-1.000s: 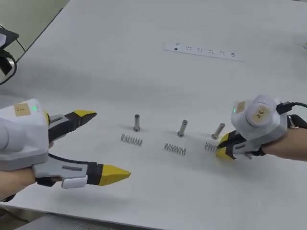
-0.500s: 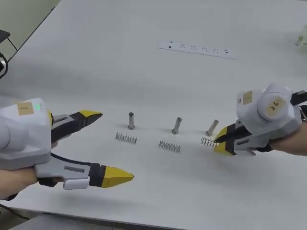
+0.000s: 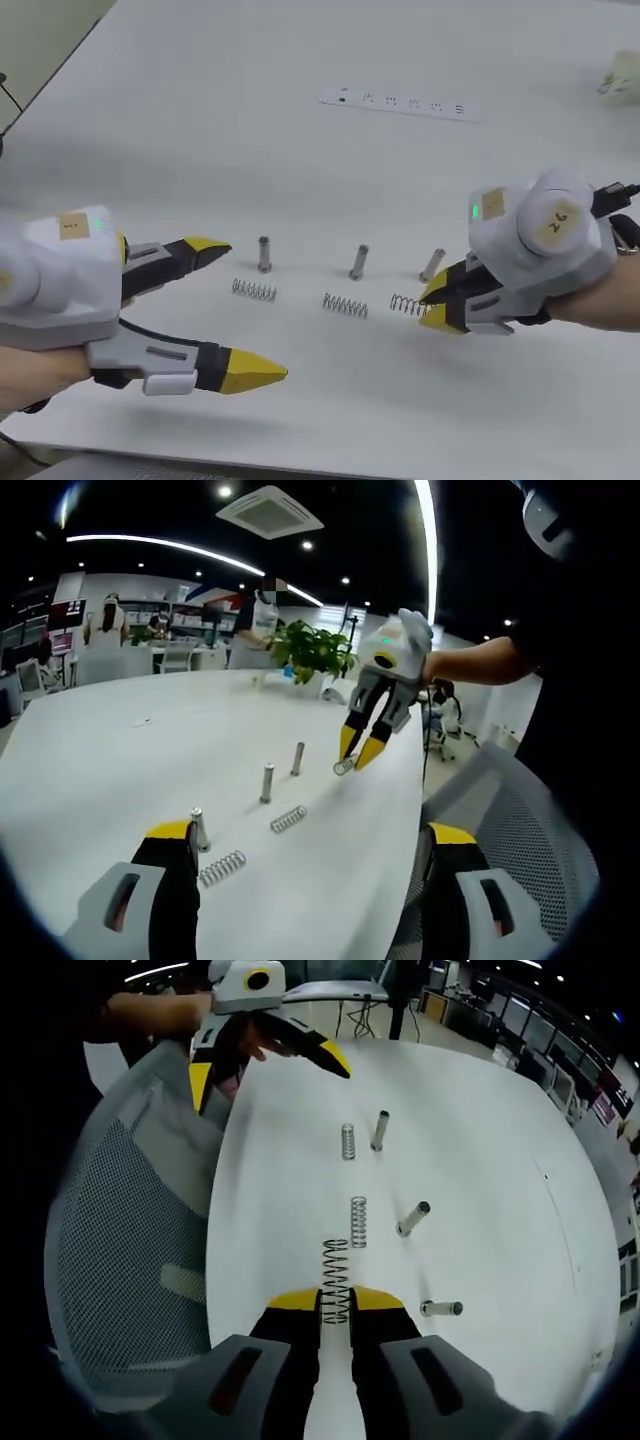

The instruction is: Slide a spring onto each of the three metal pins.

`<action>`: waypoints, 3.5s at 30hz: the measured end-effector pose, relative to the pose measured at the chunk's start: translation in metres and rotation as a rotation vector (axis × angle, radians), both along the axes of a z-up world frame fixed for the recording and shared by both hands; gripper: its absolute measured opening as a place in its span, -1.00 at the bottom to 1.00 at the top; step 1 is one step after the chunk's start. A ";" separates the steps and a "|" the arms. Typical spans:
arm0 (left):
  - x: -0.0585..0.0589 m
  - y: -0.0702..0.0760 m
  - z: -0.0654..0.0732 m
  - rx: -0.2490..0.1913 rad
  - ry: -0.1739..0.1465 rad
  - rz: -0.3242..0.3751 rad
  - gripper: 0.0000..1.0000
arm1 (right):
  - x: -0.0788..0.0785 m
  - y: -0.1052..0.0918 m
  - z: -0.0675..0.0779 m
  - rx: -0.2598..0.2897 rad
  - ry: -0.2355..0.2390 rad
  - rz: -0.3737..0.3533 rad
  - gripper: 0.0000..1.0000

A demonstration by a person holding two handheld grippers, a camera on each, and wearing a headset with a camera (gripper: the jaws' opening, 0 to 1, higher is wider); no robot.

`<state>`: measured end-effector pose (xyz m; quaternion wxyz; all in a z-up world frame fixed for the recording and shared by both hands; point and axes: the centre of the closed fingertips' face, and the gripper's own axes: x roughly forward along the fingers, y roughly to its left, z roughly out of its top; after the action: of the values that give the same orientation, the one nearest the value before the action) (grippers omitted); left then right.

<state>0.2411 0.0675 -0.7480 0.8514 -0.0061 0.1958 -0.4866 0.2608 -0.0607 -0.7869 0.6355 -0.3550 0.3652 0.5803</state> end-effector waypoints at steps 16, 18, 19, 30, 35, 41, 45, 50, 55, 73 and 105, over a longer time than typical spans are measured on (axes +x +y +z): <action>0.002 -0.030 -0.002 -0.010 0.010 -0.119 0.43 | -0.019 0.025 0.011 -0.029 0.013 0.091 -0.84; 0.002 -0.034 -0.001 -0.017 0.011 -0.135 0.39 | -0.020 0.027 0.013 -0.031 0.005 0.100 -0.84; 0.002 -0.036 -0.001 -0.018 0.008 -0.142 0.37 | -0.020 0.028 0.014 -0.029 0.007 0.101 -0.84; 0.003 -0.063 0.002 -0.037 -0.004 -0.222 -0.04 | -0.024 0.036 0.017 -0.016 0.014 0.107 -0.84; 0.003 -0.071 -0.002 -0.037 -0.004 -0.244 -0.24 | -0.025 0.037 0.017 -0.009 0.017 0.106 -0.84; 0.003 -0.080 0.000 -0.063 0.003 -0.259 -0.43 | -0.026 0.036 0.016 -0.004 0.025 0.094 -0.84; 0.000 -0.088 -0.005 -0.056 0.002 -0.290 -0.55 | -0.027 0.036 0.016 -0.002 0.028 0.093 -0.84; -0.002 -0.095 -0.007 -0.057 0.001 -0.307 -0.66 | -0.028 0.035 0.018 0.003 0.025 0.098 -0.84; -0.002 -0.099 -0.005 -0.059 -0.008 -0.322 -0.90 | -0.029 0.034 0.020 0.008 0.029 0.094 -0.84; -0.006 -0.103 -0.002 -0.037 -0.033 -0.360 -0.96 | -0.031 0.031 0.019 0.035 0.040 0.079 -0.84; -0.005 -0.100 0.004 -0.055 -0.012 -0.358 -0.97 | -0.033 0.016 0.017 0.058 0.021 0.065 -0.75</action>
<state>0.2357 -0.0325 -0.7439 0.7519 0.0083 0.1754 -0.6355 0.2281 -0.0447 -0.7700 0.6224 -0.3419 0.3431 0.6148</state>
